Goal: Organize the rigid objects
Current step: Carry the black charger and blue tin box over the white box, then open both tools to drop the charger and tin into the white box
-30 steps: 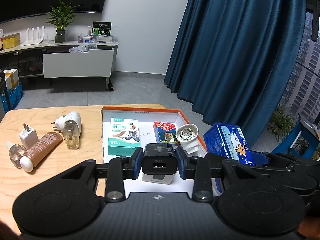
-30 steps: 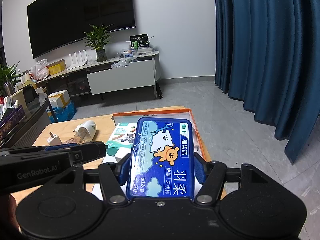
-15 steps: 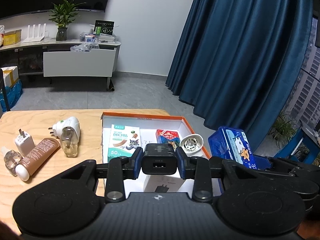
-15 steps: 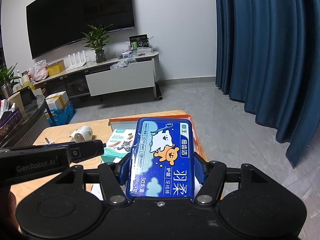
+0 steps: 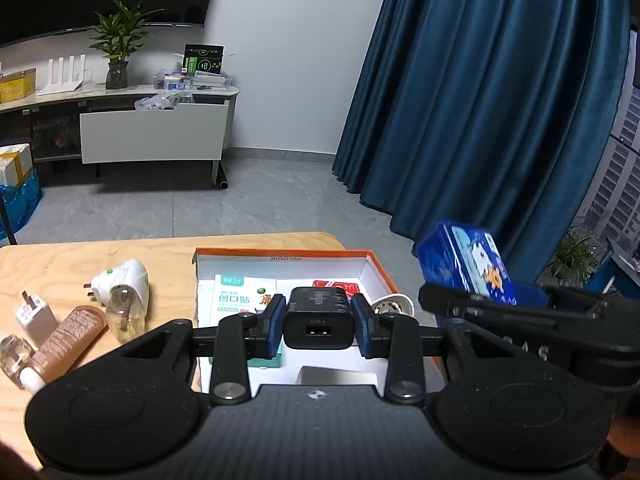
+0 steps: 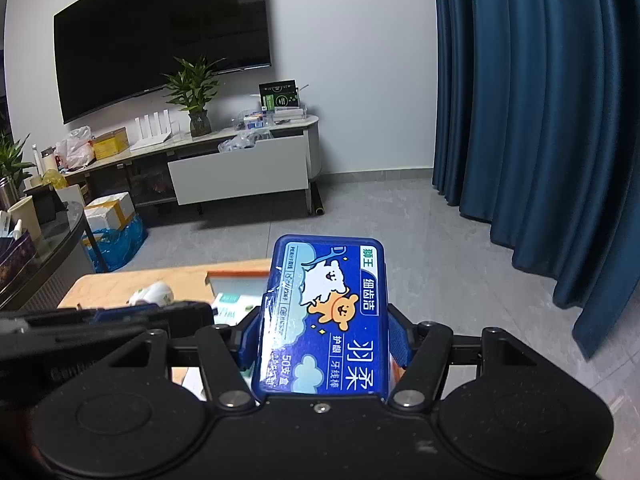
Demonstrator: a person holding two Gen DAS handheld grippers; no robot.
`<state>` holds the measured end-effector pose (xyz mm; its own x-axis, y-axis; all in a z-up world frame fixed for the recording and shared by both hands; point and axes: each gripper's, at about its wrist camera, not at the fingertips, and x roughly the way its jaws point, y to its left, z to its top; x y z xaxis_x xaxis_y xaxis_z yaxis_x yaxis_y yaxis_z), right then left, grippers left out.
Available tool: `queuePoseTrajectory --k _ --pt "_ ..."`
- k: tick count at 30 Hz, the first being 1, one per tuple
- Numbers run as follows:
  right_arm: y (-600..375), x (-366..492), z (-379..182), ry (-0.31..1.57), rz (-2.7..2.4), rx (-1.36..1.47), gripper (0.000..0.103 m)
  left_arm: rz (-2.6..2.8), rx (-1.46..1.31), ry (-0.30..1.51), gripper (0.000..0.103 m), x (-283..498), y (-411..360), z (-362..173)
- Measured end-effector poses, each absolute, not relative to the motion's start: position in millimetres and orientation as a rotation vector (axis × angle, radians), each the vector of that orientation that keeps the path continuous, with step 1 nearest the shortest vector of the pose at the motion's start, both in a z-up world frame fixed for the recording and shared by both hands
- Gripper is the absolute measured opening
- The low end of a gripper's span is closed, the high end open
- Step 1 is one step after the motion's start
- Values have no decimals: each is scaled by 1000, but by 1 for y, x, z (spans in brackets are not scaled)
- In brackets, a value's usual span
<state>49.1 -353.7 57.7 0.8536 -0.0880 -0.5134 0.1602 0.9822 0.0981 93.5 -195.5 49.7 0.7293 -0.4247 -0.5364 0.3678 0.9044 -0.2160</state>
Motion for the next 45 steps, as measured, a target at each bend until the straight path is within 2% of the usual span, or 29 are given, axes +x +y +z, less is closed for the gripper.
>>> queuePoseTrajectory --k 17,45 --pt "-369 101 57 597 -95 182 74 -459 -79 646 36 117 -212 42" --pt "-381 152 22 717 -125 228 74 -508 -57 726 36 141 -232 20"
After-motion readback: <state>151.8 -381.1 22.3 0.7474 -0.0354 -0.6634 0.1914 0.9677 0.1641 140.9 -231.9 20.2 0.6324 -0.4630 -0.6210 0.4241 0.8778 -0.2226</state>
